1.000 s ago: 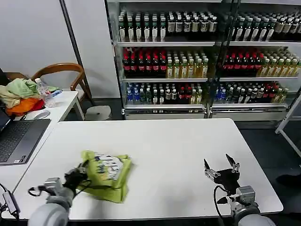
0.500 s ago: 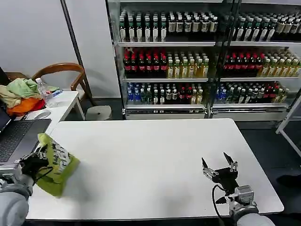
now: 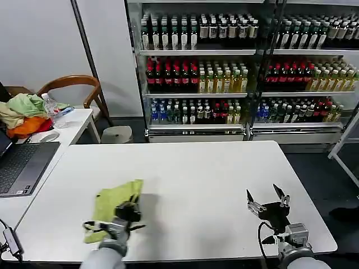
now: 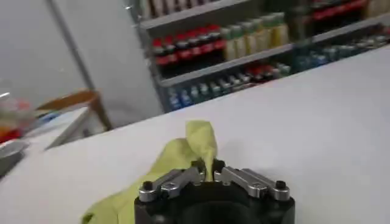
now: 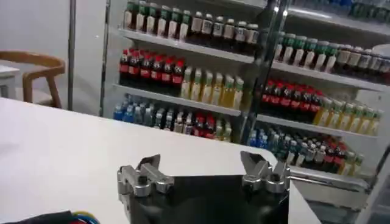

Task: Fold and organize the clothes.

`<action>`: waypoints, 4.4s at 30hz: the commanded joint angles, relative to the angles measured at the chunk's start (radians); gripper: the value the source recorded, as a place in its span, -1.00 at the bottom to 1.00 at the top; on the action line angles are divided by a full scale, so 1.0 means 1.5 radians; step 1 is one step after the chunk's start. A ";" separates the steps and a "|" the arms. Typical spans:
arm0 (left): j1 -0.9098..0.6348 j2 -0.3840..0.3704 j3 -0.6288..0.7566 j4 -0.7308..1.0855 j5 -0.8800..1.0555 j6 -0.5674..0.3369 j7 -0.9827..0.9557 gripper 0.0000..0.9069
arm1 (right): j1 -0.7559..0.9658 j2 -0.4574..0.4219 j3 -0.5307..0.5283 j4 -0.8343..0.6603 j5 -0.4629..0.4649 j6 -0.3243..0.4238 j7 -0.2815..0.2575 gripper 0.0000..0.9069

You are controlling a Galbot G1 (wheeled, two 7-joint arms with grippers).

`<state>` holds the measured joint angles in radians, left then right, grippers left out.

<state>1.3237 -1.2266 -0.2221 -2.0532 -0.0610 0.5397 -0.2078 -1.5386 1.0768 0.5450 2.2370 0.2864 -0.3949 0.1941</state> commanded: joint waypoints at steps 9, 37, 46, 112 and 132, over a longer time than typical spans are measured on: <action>-0.133 -0.094 0.160 0.075 -0.009 -0.017 -0.030 -0.42 | 0.021 -0.002 -0.002 -0.015 0.001 -0.004 -0.002 1.00; 0.083 0.010 -0.304 -0.039 -0.110 -0.235 0.090 1.00 | 0.284 0.083 -0.334 -0.189 0.308 -0.123 0.022 1.00; 0.079 -0.012 -0.273 -0.018 -0.086 -0.236 0.089 1.00 | 0.307 0.093 -0.359 -0.255 0.354 -0.123 0.037 1.00; 0.057 -0.022 -0.208 0.043 -0.035 -0.256 0.072 1.00 | 0.312 0.087 -0.234 -0.286 0.310 -0.038 0.100 -1.00; 0.024 -0.007 -0.162 0.032 -0.028 -0.292 0.085 1.00 | 0.217 0.001 -0.122 -0.177 0.090 -0.007 -0.010 1.00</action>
<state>1.3885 -1.2511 -0.4874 -2.0043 -0.0981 0.1226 -0.0873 -1.1296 1.1622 0.2329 1.8732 0.6390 -0.4607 0.2701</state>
